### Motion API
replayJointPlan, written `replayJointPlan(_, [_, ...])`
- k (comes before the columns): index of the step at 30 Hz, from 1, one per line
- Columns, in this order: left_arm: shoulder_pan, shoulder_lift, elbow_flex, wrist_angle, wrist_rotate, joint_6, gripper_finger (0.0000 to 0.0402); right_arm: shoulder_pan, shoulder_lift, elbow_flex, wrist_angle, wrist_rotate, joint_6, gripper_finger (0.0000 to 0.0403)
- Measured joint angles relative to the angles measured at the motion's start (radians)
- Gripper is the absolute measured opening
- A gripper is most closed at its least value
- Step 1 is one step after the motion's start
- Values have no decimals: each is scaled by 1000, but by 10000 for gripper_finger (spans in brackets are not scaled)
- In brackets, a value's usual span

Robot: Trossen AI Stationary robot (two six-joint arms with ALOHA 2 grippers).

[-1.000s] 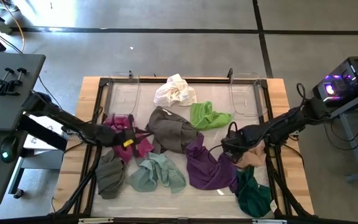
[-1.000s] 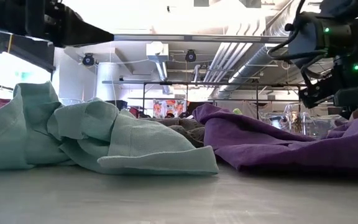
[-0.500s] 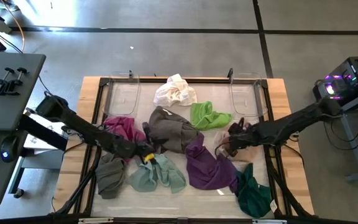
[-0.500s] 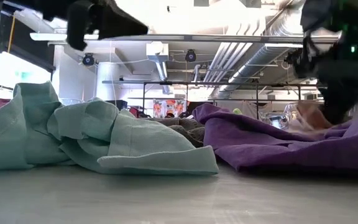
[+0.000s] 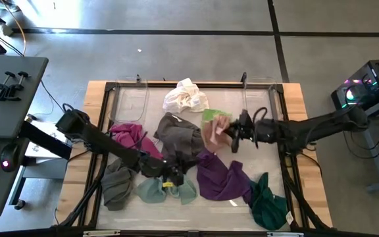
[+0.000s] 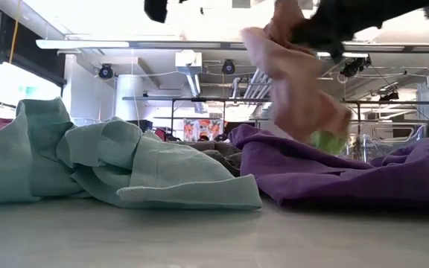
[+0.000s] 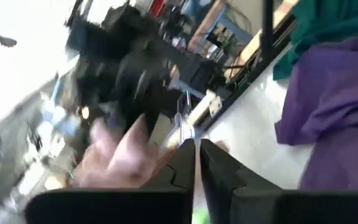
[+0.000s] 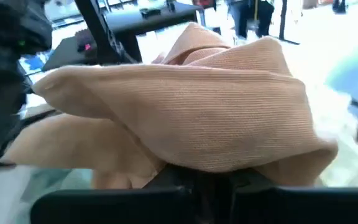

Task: Sort towels by color in basket
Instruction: Put the brown towel into the left transparent bin

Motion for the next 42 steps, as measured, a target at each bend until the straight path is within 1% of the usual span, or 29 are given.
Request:
replayJointPlan(1, [4, 15, 16, 5, 21, 48, 29, -35, 16, 0, 26, -52, -14, 9])
replayJointPlan(5, [6, 62, 58, -6, 28, 218, 82, -177, 100, 0, 132, -322, 7, 9])
replayJointPlan(9, [22, 100, 73, -8, 21, 292, 148, -246, 211, 0, 277, -489, 41, 9])
replayJointPlan(10, [26, 101, 70, -20, -3, 306, 164, -253, 239, 0, 323, -517, 53, 9])
replayJointPlan(13, [42, 102, 72, -39, -55, 337, 213, -261, 287, -1, 372, -572, 64, 9])
replayJointPlan(14, [44, 98, 72, -48, -89, 345, 227, -263, 300, 0, 399, -585, 79, 9])
replayJointPlan(17, [45, 98, 72, -47, -173, 376, 263, -263, 315, 0, 420, -634, 102, 9])
replayJointPlan(19, [46, 97, 72, -45, -226, 399, 280, -263, 318, 0, 420, -638, 104, 9])
replayJointPlan(23, [50, 96, 72, -48, -272, 411, 293, -263, 318, 0, 420, -668, 121, 9])
replayJointPlan(27, [68, 96, 72, -48, -303, 416, 294, -263, 318, 0, 435, -731, 137, 9])
replayJointPlan(29, [82, 96, 72, -48, -335, 427, 294, -262, 318, 0, 434, -763, 139, 9])
replayJointPlan(34, [116, 96, 72, -49, -391, 414, 294, -263, 318, 0, 434, -802, 139, 9])
replayJointPlan(38, [130, 96, 72, -50, -387, 388, 294, -263, 318, 0, 432, -841, 139, 9])
replayJointPlan(42, [144, 96, 72, -57, -352, 356, 294, -262, 318, 0, 429, -877, 129, 9])
